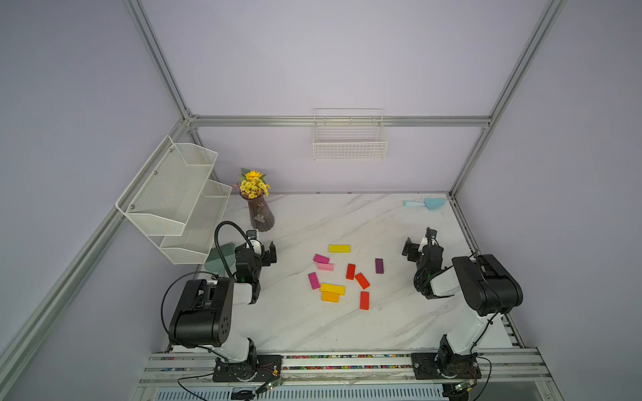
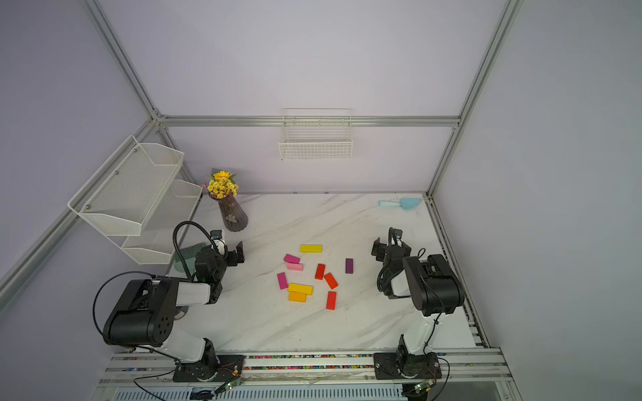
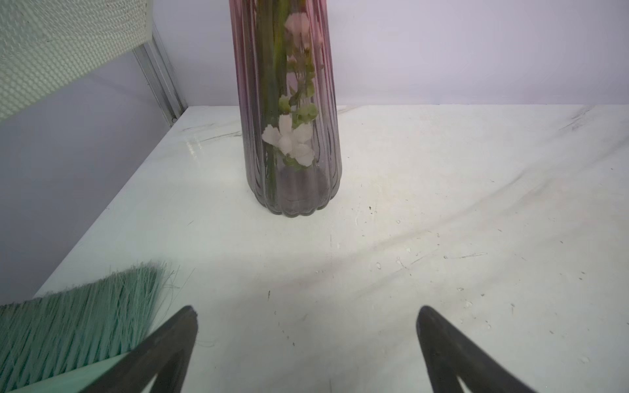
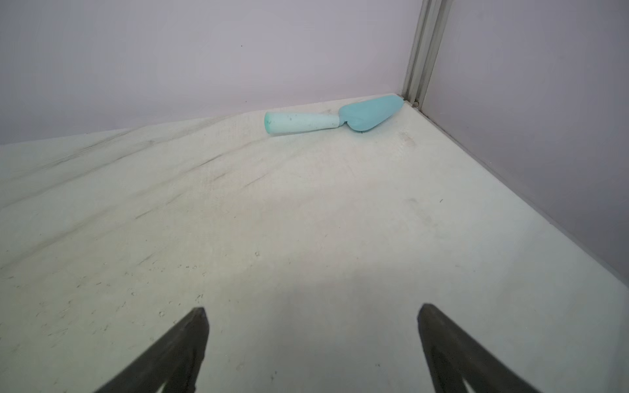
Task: Assemble the letter c with building blocks
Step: Adjust the building block at the center of the board.
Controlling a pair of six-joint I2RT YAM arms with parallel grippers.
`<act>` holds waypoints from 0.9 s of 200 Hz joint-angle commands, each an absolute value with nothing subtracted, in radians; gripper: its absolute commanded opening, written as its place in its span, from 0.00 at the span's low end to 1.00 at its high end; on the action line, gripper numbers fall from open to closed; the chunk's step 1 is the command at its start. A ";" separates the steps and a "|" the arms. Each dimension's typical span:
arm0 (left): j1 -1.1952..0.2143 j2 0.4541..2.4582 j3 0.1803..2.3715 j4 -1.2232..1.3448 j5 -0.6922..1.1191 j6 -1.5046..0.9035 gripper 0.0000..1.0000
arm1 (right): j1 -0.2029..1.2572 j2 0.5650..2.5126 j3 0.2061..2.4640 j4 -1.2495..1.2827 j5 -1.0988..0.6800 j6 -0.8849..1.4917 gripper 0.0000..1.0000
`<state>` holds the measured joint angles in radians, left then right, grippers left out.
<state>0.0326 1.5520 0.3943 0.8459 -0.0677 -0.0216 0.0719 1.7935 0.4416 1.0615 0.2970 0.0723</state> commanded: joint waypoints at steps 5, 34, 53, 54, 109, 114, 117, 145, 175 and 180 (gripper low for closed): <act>0.037 1.555 0.394 0.893 -0.078 -0.012 1.00 | 0.069 1.792 0.445 1.077 0.295 0.054 0.97; 0.037 1.557 0.394 0.891 -0.087 -0.019 1.00 | 0.068 1.792 0.446 1.074 0.294 0.058 0.97; 0.037 1.548 0.406 0.853 -0.089 -0.018 1.00 | 0.068 1.792 0.451 1.062 0.290 0.074 0.97; 0.037 1.547 0.406 0.852 -0.089 -0.018 1.00 | 0.068 1.792 0.451 1.061 0.290 0.075 0.97; 0.037 1.554 0.389 0.902 -0.089 -0.018 1.00 | 0.067 1.786 0.448 1.055 0.289 0.079 0.97; 0.037 1.553 0.387 0.905 -0.090 -0.020 1.00 | 0.067 1.784 0.446 1.057 0.295 0.076 0.97; 0.037 1.552 0.385 0.906 -0.094 -0.020 1.00 | 0.067 1.783 0.446 1.065 0.309 0.068 0.97; 0.036 1.500 0.376 0.884 -0.141 -0.035 1.00 | 0.071 1.664 0.442 0.980 0.382 0.084 0.97; 0.034 1.418 0.422 0.699 -0.147 -0.034 1.00 | 0.070 1.455 0.481 0.710 0.405 0.167 0.97; 0.034 1.375 0.440 0.649 -0.156 -0.045 1.00 | 0.071 1.420 0.503 0.635 0.386 0.204 0.97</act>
<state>0.0326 1.4738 0.3870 0.7887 -0.1192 -0.0254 0.0719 1.5650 0.4431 0.9005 0.3676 0.1013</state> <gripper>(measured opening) 0.998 0.973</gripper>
